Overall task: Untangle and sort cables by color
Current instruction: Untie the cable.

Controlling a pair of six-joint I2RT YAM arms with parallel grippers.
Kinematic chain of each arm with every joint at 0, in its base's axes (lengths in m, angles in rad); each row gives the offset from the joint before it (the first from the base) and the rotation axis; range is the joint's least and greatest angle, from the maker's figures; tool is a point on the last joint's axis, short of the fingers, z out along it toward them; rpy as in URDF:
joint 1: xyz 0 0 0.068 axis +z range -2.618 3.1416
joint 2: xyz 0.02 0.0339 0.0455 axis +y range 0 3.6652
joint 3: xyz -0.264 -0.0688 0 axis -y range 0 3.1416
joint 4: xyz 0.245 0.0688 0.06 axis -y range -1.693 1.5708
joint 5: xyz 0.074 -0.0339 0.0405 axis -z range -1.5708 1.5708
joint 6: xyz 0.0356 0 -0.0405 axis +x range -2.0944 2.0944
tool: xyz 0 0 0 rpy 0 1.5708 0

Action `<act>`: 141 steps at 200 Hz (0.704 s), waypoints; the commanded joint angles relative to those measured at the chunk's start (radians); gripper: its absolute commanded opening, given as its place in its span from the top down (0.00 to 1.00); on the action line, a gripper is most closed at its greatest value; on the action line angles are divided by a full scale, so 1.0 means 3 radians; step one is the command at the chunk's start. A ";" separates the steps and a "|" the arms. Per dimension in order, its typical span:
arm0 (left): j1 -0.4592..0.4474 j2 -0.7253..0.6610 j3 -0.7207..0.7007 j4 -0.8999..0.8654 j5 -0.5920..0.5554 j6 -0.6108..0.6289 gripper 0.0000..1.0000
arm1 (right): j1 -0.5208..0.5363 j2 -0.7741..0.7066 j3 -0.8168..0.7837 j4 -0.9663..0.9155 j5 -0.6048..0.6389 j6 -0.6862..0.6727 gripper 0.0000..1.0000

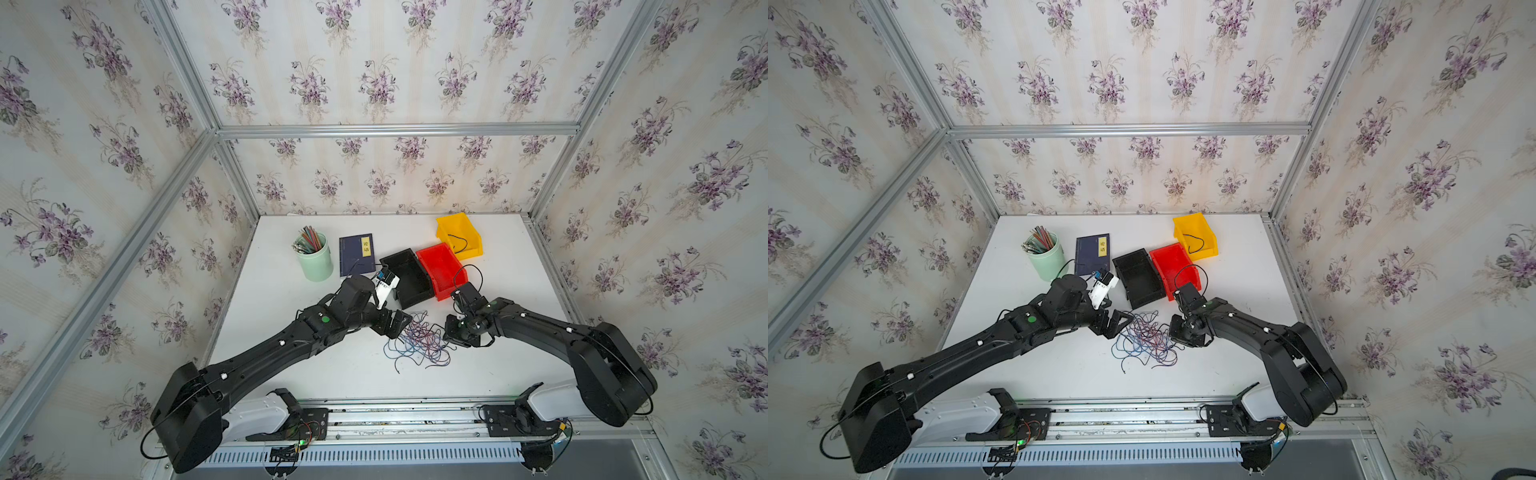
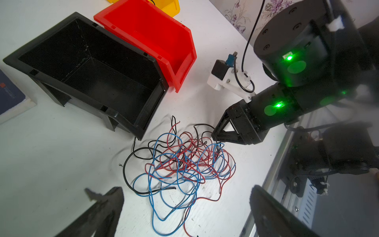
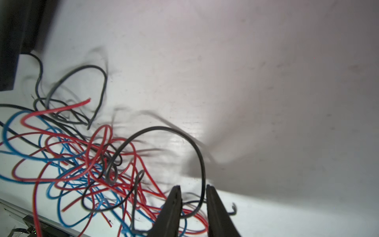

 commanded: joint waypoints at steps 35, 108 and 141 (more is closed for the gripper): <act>-0.0001 -0.0011 0.0056 -0.0042 -0.0011 0.0087 0.01 | 0.0003 0.0069 0.0000 0.0098 0.0083 0.0031 0.80; -0.0001 -0.0007 0.0076 0.0024 -0.0041 0.0088 0.01 | 0.0021 -0.0331 0.0153 -0.0221 0.0552 -0.0038 1.00; -0.0001 -0.0011 0.0125 0.0082 -0.0077 0.0116 0.01 | 0.0090 -0.0837 0.0327 -0.0390 0.0952 -0.0139 1.00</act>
